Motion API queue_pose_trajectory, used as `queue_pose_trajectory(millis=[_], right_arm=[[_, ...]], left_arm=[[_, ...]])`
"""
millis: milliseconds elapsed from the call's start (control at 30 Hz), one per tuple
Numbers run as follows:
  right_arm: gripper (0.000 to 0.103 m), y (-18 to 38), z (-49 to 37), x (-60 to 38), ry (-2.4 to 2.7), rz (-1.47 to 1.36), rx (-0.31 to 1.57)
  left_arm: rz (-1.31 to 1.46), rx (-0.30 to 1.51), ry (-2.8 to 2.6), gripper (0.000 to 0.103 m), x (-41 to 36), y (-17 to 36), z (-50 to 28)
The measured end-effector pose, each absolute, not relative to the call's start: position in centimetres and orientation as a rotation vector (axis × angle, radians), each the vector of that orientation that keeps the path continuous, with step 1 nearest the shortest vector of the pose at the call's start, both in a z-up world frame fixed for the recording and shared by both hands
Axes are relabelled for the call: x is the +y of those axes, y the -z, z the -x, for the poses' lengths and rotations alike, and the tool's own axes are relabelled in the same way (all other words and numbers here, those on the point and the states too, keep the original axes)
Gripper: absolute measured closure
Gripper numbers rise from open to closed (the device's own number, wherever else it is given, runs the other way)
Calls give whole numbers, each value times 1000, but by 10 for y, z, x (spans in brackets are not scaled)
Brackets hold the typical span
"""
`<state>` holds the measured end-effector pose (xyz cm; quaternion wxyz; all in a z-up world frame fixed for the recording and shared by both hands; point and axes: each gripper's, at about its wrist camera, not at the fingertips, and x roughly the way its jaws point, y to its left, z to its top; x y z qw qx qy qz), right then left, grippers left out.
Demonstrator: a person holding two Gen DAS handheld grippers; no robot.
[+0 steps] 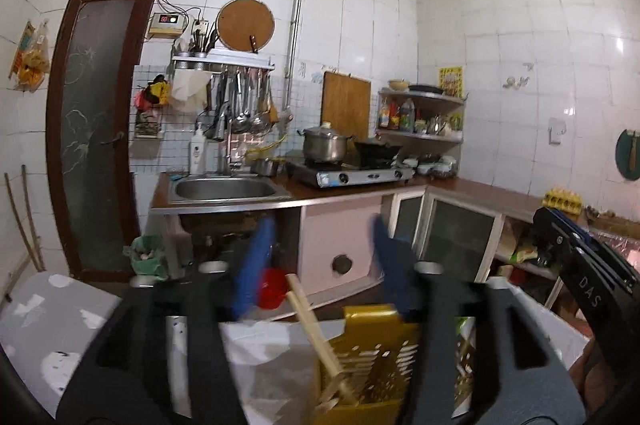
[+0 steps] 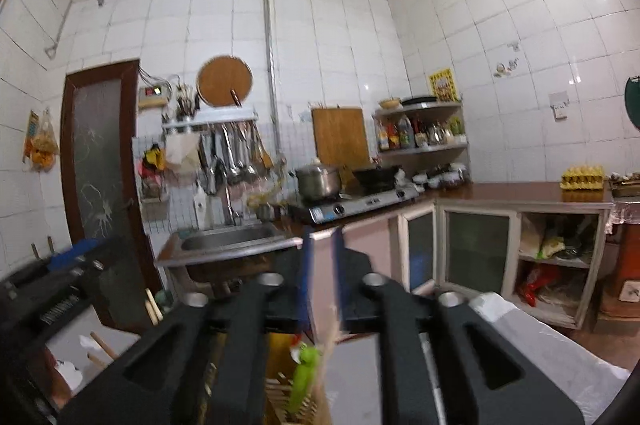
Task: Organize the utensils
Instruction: 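Open both tools to release the chopsticks into the holder, then grasp the light-blue spoon with the right tool while the left tool grasps the metal spoon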
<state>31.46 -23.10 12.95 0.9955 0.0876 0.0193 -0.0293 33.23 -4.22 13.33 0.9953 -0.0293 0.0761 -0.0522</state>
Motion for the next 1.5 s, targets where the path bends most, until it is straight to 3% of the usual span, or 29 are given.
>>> queue_pose_trajectory(millis=[33,167,267,433,900,1267,1367,1433,1467,1500], right_arm=[[44,-130,-309,-235,67,-183,43],[43,-130,-293,-246,73,-185,99],[34,-125,-277,-248,85,-172,154],[24,-98,-247,-242,72,-140,254],[23,23,-185,-196,-53,-104,627],[23,65,-185,-158,-132,-26,835],[30,71,-193,-153,-117,-7,868],[40,71,-198,-152,-118,-5,871],[50,70,-200,-151,-120,-2,870],[65,69,-201,-151,-125,2,869]], left_arm=[[56,148,98,33,-38,-136,-328],[42,175,86,17,-18,-147,-306],[45,215,82,6,0,-150,-292],[65,321,68,5,27,-128,-275],[-8,619,56,5,45,-7,-237],[15,709,47,5,55,17,-226],[-1,709,49,5,50,18,-224],[-5,715,54,5,47,19,-225],[-2,718,55,5,46,20,-225],[2,724,59,5,44,20,-225]])
